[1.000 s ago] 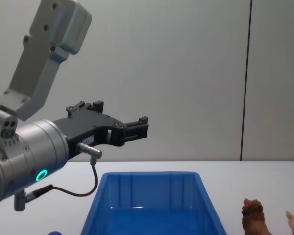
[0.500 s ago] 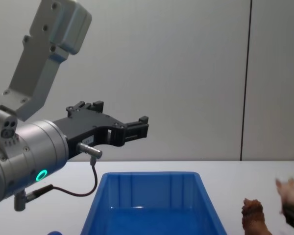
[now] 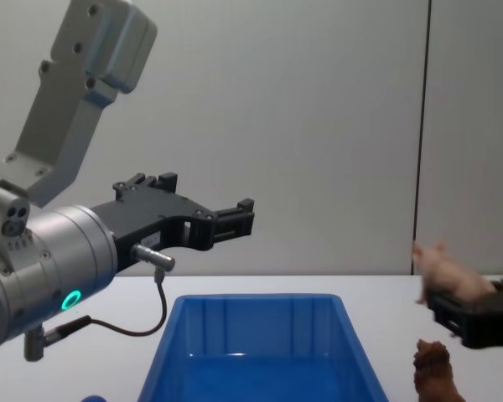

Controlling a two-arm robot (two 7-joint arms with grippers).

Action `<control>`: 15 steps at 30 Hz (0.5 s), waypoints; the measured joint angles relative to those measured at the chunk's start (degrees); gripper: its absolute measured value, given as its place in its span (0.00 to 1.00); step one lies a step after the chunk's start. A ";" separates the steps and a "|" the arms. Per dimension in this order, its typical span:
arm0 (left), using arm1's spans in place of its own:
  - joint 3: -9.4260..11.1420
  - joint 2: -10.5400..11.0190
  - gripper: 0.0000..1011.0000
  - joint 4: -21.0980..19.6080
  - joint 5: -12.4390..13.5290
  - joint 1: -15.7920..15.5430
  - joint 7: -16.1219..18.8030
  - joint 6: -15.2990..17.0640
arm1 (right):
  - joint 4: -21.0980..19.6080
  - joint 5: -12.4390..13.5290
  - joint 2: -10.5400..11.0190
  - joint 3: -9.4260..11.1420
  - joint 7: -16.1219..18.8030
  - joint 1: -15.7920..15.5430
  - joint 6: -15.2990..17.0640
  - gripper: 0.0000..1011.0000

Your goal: Pick up the two dolls from the table and place them into the box.

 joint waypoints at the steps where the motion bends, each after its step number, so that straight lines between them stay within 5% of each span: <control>1: 0.00 0.00 0.99 0.00 0.00 0.00 0.00 0.00 | -0.02 0.00 -0.06 -0.08 0.50 0.13 -0.08 0.37; 15: 0.00 0.00 0.99 0.00 0.00 0.00 0.00 0.00 | 2.24 -1.07 -2.49 -2.17 10.89 3.84 -0.08 0.37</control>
